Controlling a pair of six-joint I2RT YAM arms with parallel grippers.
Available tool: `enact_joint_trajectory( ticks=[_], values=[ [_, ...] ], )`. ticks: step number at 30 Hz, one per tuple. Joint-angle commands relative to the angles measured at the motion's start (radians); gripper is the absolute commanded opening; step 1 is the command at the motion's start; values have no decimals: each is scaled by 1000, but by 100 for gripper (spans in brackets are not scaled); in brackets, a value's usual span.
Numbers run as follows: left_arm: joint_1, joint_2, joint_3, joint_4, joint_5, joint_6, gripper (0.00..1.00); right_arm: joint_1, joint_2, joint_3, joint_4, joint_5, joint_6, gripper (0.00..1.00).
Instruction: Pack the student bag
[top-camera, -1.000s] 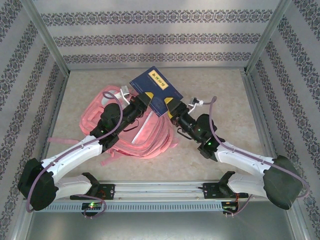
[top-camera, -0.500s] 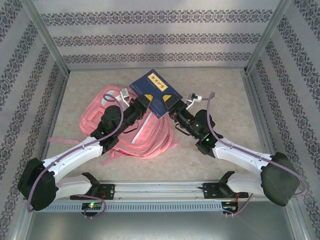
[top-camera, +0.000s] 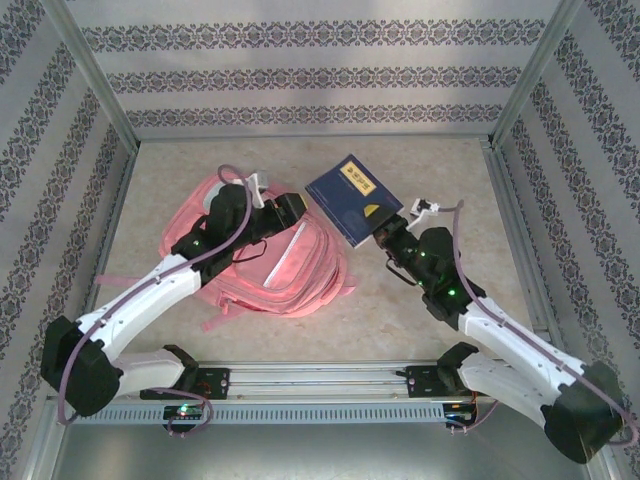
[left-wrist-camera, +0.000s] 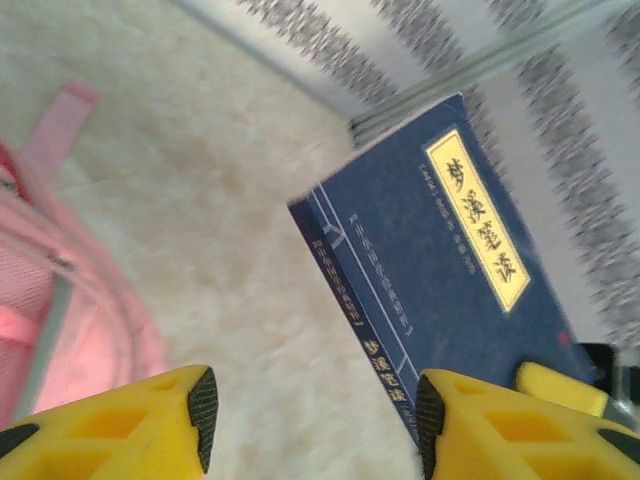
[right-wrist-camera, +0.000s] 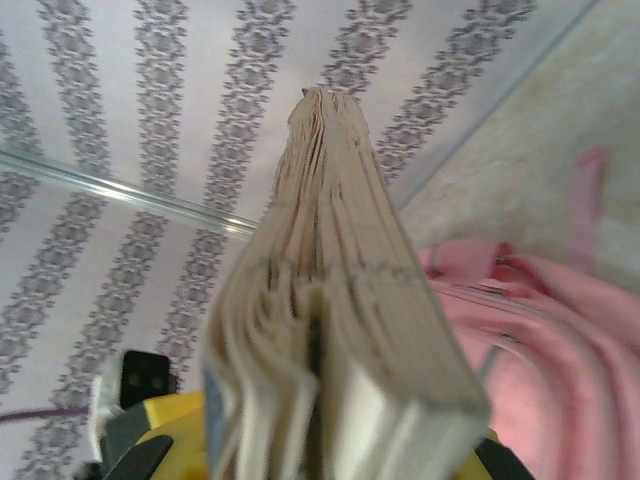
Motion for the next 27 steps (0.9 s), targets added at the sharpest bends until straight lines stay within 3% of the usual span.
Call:
enact_joint_trajectory(
  ticks=[1,5,10,15,22,27],
  values=[
    [16,81,82,-381,32,313,58,-42,-74,-60,-123,-90,-64,0],
    [21,193,175,-569,-18,466,60,-75,-161,-113,-210,-137,-110,0],
    [22,278,227,-636,-59,551,59,-103,-236,-168,-252,-182,-123,0],
    [24,324,227,-639,35,596,55,-149,-309,-235,-288,-230,-106,0],
    [26,344,196,-578,168,573,39,-212,-359,-290,-297,-278,-80,0],
    [26,360,190,-564,190,566,11,-219,-347,-279,-285,-299,-86,0]
  ],
)
